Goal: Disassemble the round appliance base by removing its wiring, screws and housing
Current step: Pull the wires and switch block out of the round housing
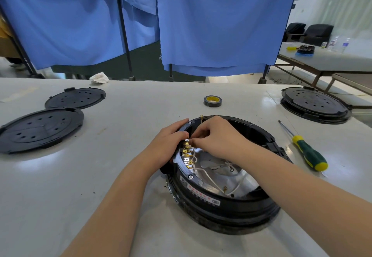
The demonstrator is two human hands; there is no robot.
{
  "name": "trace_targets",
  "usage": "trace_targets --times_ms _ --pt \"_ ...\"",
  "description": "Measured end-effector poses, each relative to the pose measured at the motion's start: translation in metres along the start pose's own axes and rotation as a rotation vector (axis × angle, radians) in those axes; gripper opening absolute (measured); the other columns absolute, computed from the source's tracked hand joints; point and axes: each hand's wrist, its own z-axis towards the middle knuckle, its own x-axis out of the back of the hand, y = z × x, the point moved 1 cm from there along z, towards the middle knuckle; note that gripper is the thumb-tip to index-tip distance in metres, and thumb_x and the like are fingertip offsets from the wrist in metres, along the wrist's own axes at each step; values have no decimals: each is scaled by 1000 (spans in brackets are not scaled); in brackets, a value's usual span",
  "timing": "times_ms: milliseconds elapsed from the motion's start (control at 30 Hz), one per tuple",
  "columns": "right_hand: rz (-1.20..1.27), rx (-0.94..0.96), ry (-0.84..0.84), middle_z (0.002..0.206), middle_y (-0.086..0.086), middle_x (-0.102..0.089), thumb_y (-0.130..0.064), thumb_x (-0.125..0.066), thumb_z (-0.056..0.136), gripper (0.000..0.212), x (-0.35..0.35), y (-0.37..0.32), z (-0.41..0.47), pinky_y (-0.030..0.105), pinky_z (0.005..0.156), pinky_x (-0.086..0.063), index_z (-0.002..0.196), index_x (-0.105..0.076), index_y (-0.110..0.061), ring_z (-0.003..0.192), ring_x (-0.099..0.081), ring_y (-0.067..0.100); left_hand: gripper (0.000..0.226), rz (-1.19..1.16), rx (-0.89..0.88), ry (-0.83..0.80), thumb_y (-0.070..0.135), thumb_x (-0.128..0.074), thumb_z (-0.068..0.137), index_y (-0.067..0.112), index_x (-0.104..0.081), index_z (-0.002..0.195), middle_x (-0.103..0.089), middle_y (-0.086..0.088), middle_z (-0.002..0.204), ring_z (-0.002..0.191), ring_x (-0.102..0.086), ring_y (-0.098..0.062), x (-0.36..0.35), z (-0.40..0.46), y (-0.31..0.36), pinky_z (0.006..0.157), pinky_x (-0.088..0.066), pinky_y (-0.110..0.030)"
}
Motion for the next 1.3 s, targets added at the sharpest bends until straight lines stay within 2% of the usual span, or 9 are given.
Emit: trace_targets --times_ms 267,400,500,600,800,967,1133,1300 --pt "10 9 7 62 -18 -61 -29 -69 82 7 0 0 -2 12 55 -36 76 -70 -32 59 -54 -4 46 -5 -3 12 11 -49 93 25 -49 138 -57 -6 132 112 -58 -22 0 1 0 101 -45 -40" --pt "31 2 20 67 -16 -64 -30 -69 82 1 1 2 -2 14 58 -39 81 -70 -31 64 -57 -3 46 -13 -2 12 10 -50 93 24 -50 137 -58 -7 129 108 -60 -21 0 1 1 96 -48 -36" --pt "58 -2 61 74 -12 -66 -30 -70 81 5 2 5 -2 18 64 -46 85 -69 -28 70 -61 1 45 -22 -3 16 9 -50 93 23 -52 135 -60 -6 126 108 -60 -21 -1 1 1 96 -47 -35" --pt "104 32 85 66 -12 -63 -27 -69 79 7 4 4 -4 17 59 -44 73 -66 -29 62 -57 -1 46 -11 0 20 10 -51 92 24 -52 136 -60 -6 126 108 -60 -21 0 1 1 96 -47 -36" --pt "65 73 -90 49 -19 -57 -26 -68 78 13 3 0 -7 6 43 -34 66 -67 -30 46 -49 -6 46 -4 -9 14 10 -50 93 24 -51 136 -58 -5 131 115 -57 -21 -1 1 0 104 -42 -41" --pt "37 90 -114 47 -14 -54 -32 -71 77 3 2 2 -6 13 47 -35 75 -73 -31 46 -46 -2 44 8 -17 -3 11 -48 94 26 -50 136 -58 -2 125 113 -57 -19 -1 0 1 103 -44 -42" --pt "80 119 -119 48 -7 -51 -26 -70 77 8 0 -1 -6 20 51 -35 78 -78 -25 46 -39 2 44 8 -23 -4 11 -46 95 27 -50 135 -59 -1 126 112 -57 -17 -2 1 0 101 -44 -37" --pt "74 139 -130 40 -15 -48 -21 -69 81 9 -1 -6 -6 8 45 -32 77 -77 -21 42 -41 -1 44 4 -18 -5 12 -46 95 27 -50 136 -58 -3 126 111 -58 -19 -2 1 0 101 -46 -39"
